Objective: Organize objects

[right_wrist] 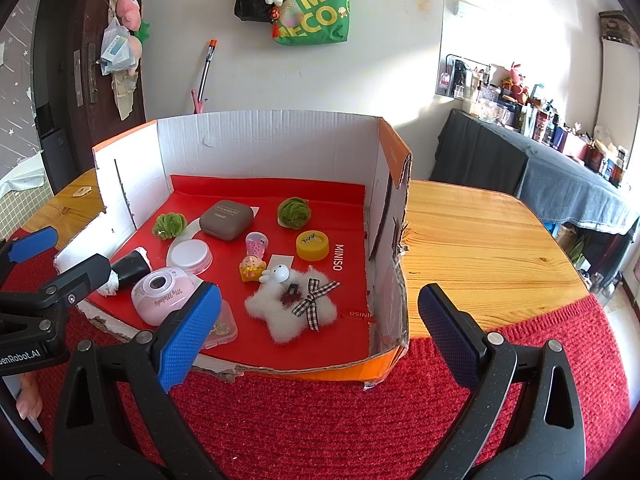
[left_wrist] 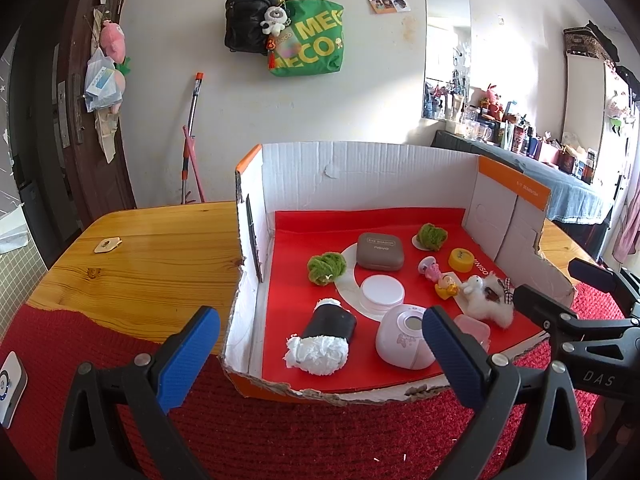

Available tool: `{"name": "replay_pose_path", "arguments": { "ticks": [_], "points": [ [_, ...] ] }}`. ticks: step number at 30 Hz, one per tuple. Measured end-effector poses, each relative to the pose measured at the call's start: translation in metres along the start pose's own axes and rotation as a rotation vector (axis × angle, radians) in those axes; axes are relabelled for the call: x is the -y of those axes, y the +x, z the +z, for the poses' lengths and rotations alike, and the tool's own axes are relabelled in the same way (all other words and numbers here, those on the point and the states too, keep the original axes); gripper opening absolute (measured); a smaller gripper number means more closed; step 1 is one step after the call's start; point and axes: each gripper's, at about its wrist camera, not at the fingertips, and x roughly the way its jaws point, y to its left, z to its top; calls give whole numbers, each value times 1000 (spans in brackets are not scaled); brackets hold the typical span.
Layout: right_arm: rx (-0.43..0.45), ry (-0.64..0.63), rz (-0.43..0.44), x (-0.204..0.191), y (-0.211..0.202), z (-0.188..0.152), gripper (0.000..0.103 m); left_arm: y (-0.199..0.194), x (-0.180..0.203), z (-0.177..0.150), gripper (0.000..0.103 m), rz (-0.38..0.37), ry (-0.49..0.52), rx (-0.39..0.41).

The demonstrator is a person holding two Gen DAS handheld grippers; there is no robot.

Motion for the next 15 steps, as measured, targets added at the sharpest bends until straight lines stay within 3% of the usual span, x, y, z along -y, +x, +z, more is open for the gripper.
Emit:
{"name": "replay_pose_path", "arguments": {
  "ticks": [15],
  "points": [
    [7, 17, -8, 3, -25, 0, 101, -23, -5, -3, 103, 20, -2, 2]
  ]
}}
